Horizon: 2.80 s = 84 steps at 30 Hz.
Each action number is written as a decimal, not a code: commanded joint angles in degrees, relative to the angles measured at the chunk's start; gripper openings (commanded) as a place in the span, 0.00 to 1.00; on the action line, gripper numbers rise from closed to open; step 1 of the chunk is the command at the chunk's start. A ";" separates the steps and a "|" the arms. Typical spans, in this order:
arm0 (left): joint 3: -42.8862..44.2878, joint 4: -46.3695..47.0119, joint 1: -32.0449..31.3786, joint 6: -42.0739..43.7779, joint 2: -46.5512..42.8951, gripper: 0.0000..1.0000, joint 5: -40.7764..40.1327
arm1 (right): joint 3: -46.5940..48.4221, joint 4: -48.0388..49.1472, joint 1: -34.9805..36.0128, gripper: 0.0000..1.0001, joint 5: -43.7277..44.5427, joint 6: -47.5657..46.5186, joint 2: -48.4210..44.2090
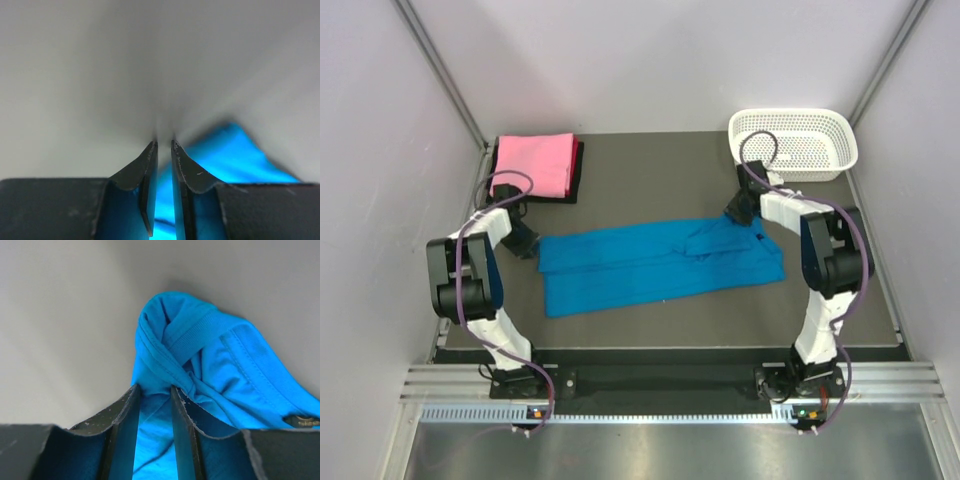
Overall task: Fold and stack the t-shirts
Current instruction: Fold the tshirt
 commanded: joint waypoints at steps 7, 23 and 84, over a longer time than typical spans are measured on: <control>-0.57 -6.02 6.65 0.20 -8.11 0.24 -12.09 | 17.40 0.32 2.15 0.32 -4.00 -1.98 15.98; -4.08 4.17 6.03 10.58 -4.51 0.38 15.34 | 31.58 0.41 3.47 0.32 -9.28 -5.76 24.61; -2.06 -11.46 15.53 4.78 -15.77 0.75 0.77 | -20.62 11.48 0.66 0.51 -9.90 -13.32 -24.43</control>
